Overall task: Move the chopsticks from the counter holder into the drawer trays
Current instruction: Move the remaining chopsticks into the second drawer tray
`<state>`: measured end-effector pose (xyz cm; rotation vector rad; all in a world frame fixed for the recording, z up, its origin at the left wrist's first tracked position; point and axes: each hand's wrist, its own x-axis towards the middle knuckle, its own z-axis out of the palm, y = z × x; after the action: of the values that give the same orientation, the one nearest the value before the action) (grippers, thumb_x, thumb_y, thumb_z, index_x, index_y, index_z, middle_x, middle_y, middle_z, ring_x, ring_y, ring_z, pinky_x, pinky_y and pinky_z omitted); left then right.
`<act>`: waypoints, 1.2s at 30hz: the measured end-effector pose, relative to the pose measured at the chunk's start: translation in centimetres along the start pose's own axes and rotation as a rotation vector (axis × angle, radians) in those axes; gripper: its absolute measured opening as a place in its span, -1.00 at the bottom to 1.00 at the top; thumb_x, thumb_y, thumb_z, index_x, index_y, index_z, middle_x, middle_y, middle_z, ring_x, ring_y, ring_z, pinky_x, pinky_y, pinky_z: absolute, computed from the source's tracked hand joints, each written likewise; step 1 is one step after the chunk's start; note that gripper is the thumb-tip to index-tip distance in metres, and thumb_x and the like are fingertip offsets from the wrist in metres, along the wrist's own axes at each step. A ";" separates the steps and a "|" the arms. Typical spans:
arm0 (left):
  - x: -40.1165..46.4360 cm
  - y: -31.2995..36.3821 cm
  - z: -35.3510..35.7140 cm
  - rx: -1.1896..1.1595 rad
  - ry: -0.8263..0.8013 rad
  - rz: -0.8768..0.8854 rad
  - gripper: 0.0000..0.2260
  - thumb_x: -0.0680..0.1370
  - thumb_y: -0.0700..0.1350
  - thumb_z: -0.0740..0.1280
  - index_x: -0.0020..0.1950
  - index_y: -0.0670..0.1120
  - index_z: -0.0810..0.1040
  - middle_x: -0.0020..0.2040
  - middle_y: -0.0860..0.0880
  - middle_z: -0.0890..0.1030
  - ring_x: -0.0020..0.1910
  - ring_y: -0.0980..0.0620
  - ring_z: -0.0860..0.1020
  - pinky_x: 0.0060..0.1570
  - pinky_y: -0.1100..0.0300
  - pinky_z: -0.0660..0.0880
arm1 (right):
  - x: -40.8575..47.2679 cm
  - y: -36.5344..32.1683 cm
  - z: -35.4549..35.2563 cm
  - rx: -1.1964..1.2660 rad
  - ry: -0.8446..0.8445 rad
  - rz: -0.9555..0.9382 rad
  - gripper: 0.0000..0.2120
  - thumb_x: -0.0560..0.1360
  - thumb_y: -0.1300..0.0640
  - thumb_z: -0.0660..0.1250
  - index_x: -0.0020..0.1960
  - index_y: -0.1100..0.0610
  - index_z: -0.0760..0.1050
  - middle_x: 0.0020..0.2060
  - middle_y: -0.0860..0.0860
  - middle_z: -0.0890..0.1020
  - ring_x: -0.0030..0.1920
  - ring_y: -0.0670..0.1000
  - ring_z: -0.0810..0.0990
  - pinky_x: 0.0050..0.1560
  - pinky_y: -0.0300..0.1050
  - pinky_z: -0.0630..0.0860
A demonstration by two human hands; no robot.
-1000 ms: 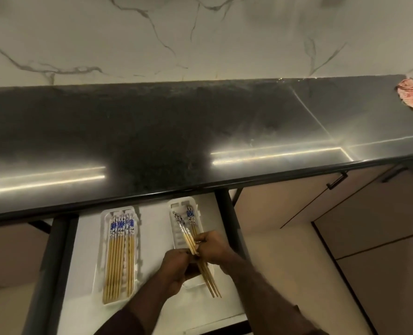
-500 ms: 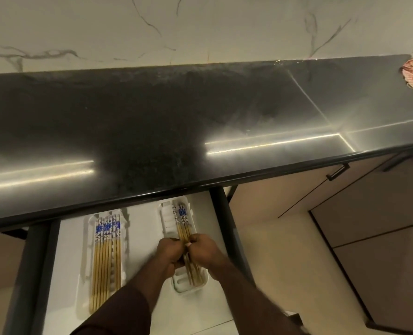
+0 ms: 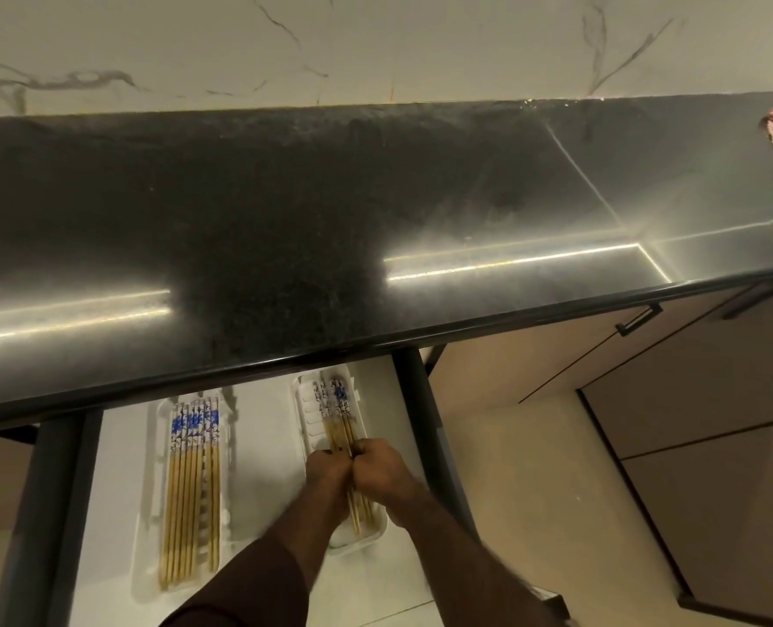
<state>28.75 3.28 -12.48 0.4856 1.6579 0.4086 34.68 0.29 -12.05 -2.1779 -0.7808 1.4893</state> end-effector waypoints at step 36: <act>-3.0 0.0 -1.9 0.148 -0.045 0.131 -0.72 0.63 -0.20 0.07 0.17 -0.22 0.53 -0.02 -0.18 0.61 -0.04 -0.15 0.59 -0.03 -0.02 0.59 | -0.9 -0.4 -0.5 0.001 0.027 -0.002 -0.70 0.62 0.14 0.17 0.28 0.18 0.53 0.16 0.10 0.62 0.18 0.10 0.60 0.26 0.08 0.56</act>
<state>27.20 1.72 -9.73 0.7120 1.6253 0.3697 34.80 0.06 -10.97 -2.1912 -0.7731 1.4556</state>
